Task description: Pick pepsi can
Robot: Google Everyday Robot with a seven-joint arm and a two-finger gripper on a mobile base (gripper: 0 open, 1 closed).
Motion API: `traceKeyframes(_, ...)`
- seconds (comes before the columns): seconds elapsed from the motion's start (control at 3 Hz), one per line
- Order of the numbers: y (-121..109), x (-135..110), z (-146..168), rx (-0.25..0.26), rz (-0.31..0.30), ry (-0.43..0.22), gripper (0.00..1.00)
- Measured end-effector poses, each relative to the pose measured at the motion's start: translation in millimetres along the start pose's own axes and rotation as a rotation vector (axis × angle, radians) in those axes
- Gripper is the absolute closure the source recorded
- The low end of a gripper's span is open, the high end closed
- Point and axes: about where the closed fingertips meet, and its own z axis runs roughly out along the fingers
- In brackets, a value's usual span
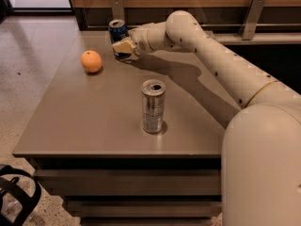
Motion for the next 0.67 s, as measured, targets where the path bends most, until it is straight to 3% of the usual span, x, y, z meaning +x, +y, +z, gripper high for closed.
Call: traceKeyframes(0.67,0.9,-8.0,-3.0,0.01,-0.007,0.009,1.0)
